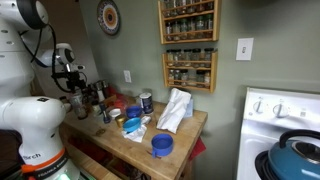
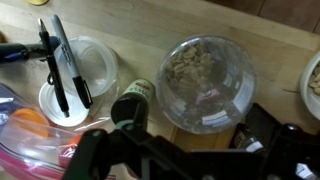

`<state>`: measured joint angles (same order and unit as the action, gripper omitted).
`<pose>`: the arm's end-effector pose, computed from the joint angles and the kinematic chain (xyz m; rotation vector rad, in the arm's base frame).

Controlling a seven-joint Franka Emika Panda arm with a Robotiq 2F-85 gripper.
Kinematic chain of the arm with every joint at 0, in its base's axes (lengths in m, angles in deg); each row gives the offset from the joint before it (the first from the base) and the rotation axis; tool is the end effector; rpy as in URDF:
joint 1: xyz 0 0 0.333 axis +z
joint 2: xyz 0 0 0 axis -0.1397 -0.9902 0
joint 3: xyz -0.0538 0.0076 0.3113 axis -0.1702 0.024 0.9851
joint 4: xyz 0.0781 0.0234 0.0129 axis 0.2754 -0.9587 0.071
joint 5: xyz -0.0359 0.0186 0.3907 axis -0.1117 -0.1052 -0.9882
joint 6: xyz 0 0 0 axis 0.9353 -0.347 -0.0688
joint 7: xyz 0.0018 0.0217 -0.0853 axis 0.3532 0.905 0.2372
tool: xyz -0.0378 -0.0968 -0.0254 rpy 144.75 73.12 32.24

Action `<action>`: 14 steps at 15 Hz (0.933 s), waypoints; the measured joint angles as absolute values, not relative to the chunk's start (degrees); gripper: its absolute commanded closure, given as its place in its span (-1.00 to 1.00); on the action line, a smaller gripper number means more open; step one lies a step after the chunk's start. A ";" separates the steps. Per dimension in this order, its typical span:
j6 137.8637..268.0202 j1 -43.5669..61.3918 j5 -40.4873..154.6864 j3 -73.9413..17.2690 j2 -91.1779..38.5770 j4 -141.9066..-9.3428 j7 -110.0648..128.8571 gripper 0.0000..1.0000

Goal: Pick up the upside down clear container and put it in the wooden storage tray

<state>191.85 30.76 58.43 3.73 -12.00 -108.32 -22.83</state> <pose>0.3378 0.4088 0.3685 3.0358 0.4399 -0.0217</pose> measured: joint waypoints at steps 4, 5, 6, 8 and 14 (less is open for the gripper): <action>191.08 31.64 55.89 3.62 -12.97 -108.32 -22.73 -1.00; 190.63 31.88 55.32 3.61 -13.06 -108.32 -22.73 -1.00; 190.10 32.08 54.80 3.59 -13.07 -108.32 -22.73 -1.00; 189.60 32.33 53.69 3.51 -13.07 -108.37 -22.73 -1.00; 190.27 32.36 52.89 2.99 -12.95 -108.89 -22.78 -0.31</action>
<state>190.27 32.36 52.89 2.99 -12.95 -108.89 -22.78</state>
